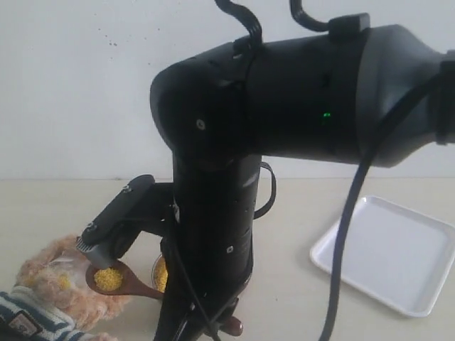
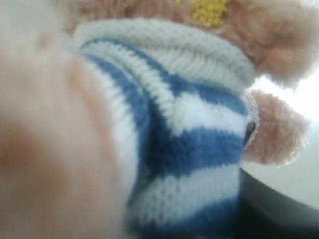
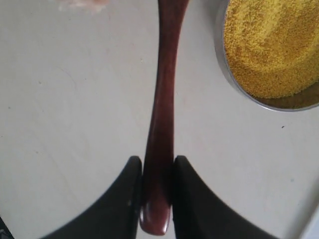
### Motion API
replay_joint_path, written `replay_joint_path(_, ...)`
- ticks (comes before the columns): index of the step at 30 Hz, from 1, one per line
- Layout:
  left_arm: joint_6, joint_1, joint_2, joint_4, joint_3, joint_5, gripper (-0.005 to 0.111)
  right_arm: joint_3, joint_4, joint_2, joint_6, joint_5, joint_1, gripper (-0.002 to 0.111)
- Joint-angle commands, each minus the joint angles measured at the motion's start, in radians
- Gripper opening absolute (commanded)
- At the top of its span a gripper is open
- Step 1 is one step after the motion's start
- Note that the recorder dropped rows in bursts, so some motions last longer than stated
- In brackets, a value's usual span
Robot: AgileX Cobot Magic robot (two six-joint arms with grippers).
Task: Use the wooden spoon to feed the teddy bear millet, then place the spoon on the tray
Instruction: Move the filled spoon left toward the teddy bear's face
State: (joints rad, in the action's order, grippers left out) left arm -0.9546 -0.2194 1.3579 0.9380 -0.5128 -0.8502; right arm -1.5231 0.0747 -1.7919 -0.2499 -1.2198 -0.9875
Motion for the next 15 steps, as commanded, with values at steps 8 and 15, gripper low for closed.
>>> replay_joint_path(8, -0.006, -0.004, -0.008, 0.015, 0.003, -0.005, 0.006, -0.155, 0.062, -0.055, -0.003, -0.001, -0.042, 0.000)
replay_joint_path(15, -0.006, -0.004, -0.008, 0.015, 0.003, -0.005, 0.006, -0.237, 0.093, -0.156, -0.014, -0.001, -0.081, 0.000)
